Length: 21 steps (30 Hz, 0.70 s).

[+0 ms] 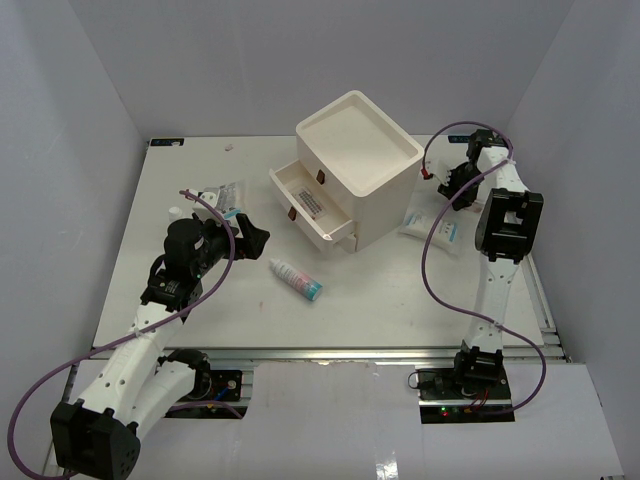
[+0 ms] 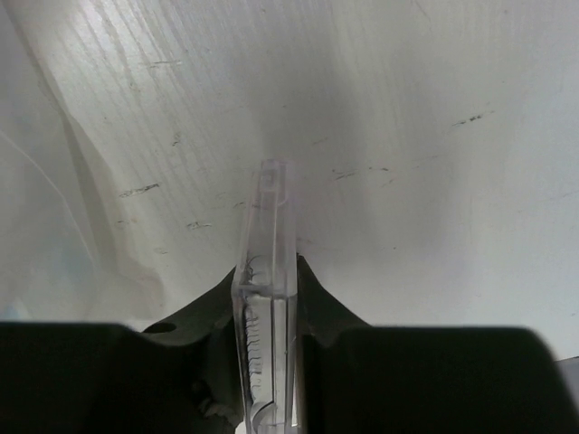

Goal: Organize the makeup

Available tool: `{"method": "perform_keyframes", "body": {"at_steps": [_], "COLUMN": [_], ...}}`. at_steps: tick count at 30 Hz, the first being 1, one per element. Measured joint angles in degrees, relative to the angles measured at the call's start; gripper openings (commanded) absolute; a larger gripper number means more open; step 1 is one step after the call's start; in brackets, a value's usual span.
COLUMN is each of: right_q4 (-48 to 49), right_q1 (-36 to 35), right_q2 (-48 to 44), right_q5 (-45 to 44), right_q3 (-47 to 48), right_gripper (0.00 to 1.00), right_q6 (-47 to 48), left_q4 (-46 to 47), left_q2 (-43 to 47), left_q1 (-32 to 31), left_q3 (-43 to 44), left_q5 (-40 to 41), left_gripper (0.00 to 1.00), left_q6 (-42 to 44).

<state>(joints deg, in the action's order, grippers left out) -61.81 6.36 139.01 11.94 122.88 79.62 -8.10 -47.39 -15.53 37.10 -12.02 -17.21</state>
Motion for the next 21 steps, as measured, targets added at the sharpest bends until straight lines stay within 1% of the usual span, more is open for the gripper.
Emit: {"method": "perform_keyframes", "body": {"at_steps": [4, 8, 10, 14, 19, 21], "right_q4": [0.6, 2.8, 3.5, 12.0, 19.6, 21.1], "right_q1": [0.0, 0.0, 0.0, 0.0, -0.3, -0.6], "right_q2": [-3.0, -10.2, -15.2, -28.2, -42.3, -46.9], "right_q5": [0.8, 2.5, 3.1, 4.7, 6.5, 7.3], "right_q3": [-4.1, -12.1, -16.0, -29.0, -43.9, -48.9], "right_gripper": [0.09, 0.08, 0.08, 0.08, 0.08, 0.08], "right_q6": [-2.3, -6.0, -7.7, -13.8, -21.0, -22.9], "left_q4": [0.0, 0.0, 0.0, 0.0, 0.0, 0.0], "left_q2": [0.3, 1.1, 1.6, 2.3, 2.9, 3.0], "left_q1": [0.0, 0.0, 0.0, 0.0, 0.0, 0.0], "left_q3": [0.0, 0.0, 0.0, 0.0, 0.0, 0.0], "left_q5": [0.0, -0.1, -0.2, -0.6, -1.0, -1.1], "left_gripper": [0.98, 0.98, 0.98, 0.98, 0.98, 0.98], "left_q6": [0.0, 0.0, 0.0, -0.1, -0.2, -0.2]}}
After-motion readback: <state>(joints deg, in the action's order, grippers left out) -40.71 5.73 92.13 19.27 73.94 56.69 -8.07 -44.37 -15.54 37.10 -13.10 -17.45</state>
